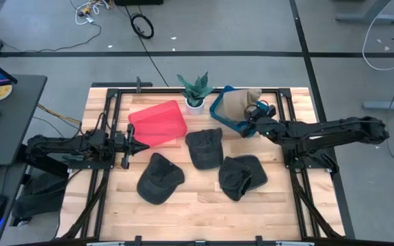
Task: Pick & Place hat
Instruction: Put the brown cap into the blue bin
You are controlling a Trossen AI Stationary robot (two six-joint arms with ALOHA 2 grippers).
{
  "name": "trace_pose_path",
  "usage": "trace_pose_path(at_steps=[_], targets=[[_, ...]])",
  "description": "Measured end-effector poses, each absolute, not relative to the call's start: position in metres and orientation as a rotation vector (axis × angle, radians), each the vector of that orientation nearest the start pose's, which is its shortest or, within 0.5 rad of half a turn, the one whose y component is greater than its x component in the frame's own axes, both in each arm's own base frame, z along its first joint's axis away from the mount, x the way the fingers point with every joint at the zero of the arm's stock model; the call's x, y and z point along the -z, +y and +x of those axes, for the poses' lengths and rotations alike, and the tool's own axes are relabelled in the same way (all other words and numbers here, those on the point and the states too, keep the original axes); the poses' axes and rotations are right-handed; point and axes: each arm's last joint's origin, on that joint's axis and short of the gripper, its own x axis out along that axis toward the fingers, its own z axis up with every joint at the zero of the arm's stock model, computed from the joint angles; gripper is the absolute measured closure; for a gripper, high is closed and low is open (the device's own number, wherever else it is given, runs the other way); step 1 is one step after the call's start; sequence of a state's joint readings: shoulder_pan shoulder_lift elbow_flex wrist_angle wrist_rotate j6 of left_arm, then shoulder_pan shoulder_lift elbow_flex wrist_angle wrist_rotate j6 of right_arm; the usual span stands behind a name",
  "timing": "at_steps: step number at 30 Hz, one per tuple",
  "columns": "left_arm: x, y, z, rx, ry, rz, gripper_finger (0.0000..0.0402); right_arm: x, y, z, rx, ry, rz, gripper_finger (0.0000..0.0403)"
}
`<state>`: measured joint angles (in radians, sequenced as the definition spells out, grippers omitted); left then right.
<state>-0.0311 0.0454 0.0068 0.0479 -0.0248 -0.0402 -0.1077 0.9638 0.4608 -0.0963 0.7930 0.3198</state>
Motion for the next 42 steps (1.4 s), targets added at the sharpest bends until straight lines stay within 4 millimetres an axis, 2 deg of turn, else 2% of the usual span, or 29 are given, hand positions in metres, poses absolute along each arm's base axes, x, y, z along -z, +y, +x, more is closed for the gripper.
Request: trace_pose_path(at_steps=[24, 32, 42], targets=[[-0.167, -0.002, 0.1, 0.007, -0.009, -0.04, 0.0399, -0.128, -0.079, 0.202, 0.995, 0.651, 0.237, 0.0403], [-0.167, -0.002, 0.1, 0.007, -0.01, -0.04, 0.0399, -0.12, -0.083, 0.203, 0.992, 0.686, 0.242, 0.0399], [-0.167, -0.002, 0.1, 0.007, -0.009, -0.04, 0.0399, -0.128, -0.082, 0.201, 0.945, 0.665, 0.248, 0.0345]])
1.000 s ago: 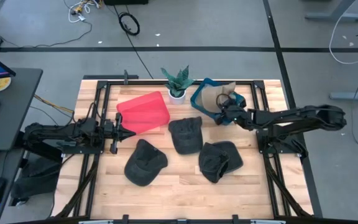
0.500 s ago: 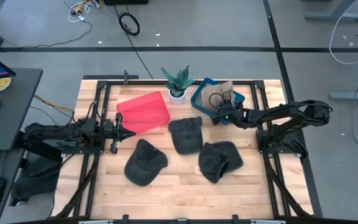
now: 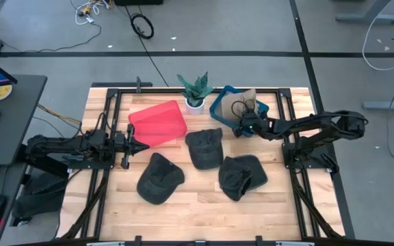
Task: Pick & Place hat
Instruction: Put the brown cap into the blue bin
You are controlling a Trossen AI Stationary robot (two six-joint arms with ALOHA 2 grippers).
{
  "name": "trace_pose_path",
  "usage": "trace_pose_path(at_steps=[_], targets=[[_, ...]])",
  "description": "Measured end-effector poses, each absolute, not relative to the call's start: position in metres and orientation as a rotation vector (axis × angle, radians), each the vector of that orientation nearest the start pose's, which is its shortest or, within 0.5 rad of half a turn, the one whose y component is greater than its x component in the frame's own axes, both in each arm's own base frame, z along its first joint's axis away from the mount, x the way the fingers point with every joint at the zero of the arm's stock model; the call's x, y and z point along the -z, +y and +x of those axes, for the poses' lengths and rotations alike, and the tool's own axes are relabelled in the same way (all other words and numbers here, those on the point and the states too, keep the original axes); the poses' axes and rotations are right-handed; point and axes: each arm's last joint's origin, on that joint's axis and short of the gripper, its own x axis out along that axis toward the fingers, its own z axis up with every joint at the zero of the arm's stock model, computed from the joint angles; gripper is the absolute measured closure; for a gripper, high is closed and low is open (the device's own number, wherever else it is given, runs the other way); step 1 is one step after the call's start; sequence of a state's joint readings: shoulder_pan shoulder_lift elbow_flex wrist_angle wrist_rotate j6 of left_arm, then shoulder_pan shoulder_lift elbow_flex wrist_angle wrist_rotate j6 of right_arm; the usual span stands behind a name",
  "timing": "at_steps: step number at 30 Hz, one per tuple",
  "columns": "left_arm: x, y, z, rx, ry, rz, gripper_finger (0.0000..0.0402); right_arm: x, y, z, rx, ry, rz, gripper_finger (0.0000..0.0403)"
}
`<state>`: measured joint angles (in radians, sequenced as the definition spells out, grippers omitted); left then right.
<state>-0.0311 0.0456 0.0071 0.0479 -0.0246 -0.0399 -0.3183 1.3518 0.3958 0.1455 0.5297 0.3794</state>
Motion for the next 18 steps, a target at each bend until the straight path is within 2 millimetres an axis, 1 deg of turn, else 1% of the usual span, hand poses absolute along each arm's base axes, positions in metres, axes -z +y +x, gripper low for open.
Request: trace_pose_path(at_steps=[6, 12, 18], targets=[[-0.167, -0.002, 0.1, 0.007, -0.009, -0.04, 0.0399, -0.137, -0.079, 0.199, 0.875, 0.646, 0.264, 0.03], [-0.167, -0.002, 0.1, 0.007, -0.009, -0.04, 0.0399, -0.15, -0.077, 0.193, 0.871, 0.609, 0.268, 0.0252], [-0.167, -0.002, 0.1, 0.007, -0.009, -0.04, 0.0399, -0.17, -0.074, 0.187, 0.832, 0.515, 0.291, 0.0227]])
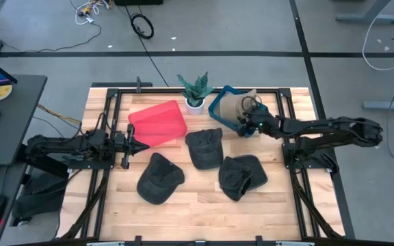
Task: Pick & Place hat
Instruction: Put the brown cap into the blue bin
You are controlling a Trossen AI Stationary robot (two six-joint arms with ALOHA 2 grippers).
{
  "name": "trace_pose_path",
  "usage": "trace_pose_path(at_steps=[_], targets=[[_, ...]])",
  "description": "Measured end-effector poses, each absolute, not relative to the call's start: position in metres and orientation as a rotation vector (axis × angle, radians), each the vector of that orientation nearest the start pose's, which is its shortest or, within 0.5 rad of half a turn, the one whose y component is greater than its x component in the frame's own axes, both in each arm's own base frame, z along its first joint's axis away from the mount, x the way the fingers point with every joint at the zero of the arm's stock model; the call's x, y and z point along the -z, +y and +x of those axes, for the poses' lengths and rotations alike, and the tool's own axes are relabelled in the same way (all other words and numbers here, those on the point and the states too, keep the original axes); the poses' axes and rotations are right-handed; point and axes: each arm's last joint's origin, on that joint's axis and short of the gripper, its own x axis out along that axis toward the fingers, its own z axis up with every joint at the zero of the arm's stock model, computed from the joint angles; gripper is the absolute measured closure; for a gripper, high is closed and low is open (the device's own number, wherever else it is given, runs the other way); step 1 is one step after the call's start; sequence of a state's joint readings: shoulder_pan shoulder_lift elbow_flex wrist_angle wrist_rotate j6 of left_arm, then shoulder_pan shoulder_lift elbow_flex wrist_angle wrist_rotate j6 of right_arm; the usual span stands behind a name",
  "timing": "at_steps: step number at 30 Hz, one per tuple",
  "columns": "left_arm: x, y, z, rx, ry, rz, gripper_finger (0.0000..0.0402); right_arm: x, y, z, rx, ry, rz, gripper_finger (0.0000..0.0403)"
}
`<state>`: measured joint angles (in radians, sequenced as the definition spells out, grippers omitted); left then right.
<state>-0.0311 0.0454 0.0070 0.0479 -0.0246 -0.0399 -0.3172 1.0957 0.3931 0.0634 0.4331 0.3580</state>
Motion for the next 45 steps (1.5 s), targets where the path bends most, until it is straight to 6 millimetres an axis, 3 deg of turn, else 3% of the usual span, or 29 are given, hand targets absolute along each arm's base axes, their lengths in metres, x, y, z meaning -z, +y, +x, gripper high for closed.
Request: trace_pose_path(at_steps=[4, 8, 16, 24, 36, 45], targets=[[-0.167, -0.002, 0.1, 0.007, -0.009, -0.04, 0.0399, -0.185, -0.073, 0.183, 0.81, 0.417, 0.286, 0.0222], [-0.167, -0.002, 0.1, 0.007, -0.009, -0.04, 0.0399, -0.205, -0.073, 0.183, 0.766, 0.313, 0.132, 0.0222], [-0.167, -0.002, 0.1, 0.007, -0.009, -0.04, 0.0399, -0.209, -0.074, 0.185, 0.767, 0.289, 0.061, 0.0222], [-0.167, -0.002, 0.1, 0.007, -0.01, -0.04, 0.0399, -0.211, -0.093, 0.179, 1.196, 0.186, 0.071, 0.0222], [-0.167, -0.002, 0.1, 0.007, -0.009, -0.04, 0.0399, -0.184, -0.131, 0.172, 1.368, 0.227, 0.208, 0.0222], [-0.167, -0.002, 0.1, 0.007, -0.01, -0.041, 0.0399, -0.144, -0.16, 0.167, 1.161, 0.36, 0.511, 0.0222]])
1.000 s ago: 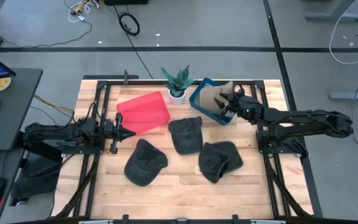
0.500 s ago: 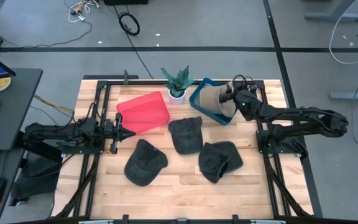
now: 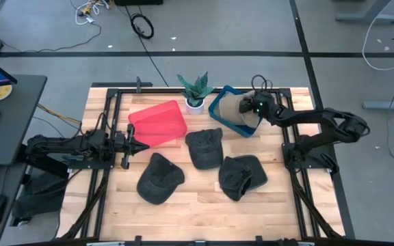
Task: Pick & Place hat
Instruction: Put the brown cap into the blue bin, then put the right black cap into the pink bin
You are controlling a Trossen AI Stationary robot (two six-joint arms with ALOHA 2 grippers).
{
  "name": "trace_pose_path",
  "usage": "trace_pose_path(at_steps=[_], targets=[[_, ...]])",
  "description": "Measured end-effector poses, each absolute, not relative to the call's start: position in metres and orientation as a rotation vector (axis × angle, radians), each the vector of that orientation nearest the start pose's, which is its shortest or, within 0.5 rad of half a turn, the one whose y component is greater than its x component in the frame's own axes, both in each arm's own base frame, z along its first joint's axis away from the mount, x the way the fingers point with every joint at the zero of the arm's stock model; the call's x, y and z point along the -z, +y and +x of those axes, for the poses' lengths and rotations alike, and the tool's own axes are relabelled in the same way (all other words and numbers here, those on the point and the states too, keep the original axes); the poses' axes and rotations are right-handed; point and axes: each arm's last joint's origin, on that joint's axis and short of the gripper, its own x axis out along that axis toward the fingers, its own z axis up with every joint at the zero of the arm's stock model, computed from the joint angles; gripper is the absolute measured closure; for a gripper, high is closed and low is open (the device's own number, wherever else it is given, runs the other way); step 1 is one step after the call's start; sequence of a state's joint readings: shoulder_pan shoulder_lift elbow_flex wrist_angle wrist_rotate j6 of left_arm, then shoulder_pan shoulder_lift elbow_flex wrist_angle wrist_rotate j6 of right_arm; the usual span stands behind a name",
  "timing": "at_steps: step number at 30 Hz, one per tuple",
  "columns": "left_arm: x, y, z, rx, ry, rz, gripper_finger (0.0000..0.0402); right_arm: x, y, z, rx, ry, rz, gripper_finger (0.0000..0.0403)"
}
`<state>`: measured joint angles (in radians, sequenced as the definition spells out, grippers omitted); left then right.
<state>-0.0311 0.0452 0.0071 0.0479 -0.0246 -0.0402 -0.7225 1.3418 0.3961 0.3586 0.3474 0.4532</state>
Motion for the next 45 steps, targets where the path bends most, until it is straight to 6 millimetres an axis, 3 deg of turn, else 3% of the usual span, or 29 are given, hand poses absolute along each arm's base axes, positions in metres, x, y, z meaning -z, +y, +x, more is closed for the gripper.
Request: trace_pose_path(at_steps=[3, 9, 15, 29, 41, 45], targets=[[-0.167, -0.002, 0.1, 0.007, -0.009, -0.041, 0.0399, -0.132, -0.167, 0.164, 1.119, 0.419, 0.587, 0.0222], [-0.167, -0.002, 0.1, 0.007, -0.009, -0.04, 0.0399, -0.135, -0.168, 0.169, 1.04, 0.631, 0.501, 0.0222], [-0.167, -0.002, 0.1, 0.007, -0.009, -0.041, 0.0399, -0.137, -0.169, 0.168, 1.079, 0.732, 0.487, 0.0222], [-0.167, -0.002, 0.1, 0.007, -0.01, -0.04, 0.0399, -0.165, -0.166, 0.181, 1.054, 0.629, 0.462, 0.0222], [-0.167, -0.002, 0.1, 0.007, -0.009, -0.04, 0.0399, -0.208, -0.146, 0.171, 1.017, 0.45, 0.454, 0.0222], [-0.167, -0.002, 0.1, 0.007, -0.01, -0.04, 0.0399, -0.222, -0.136, 0.166, 0.928, 0.392, 0.485, 0.0222]])
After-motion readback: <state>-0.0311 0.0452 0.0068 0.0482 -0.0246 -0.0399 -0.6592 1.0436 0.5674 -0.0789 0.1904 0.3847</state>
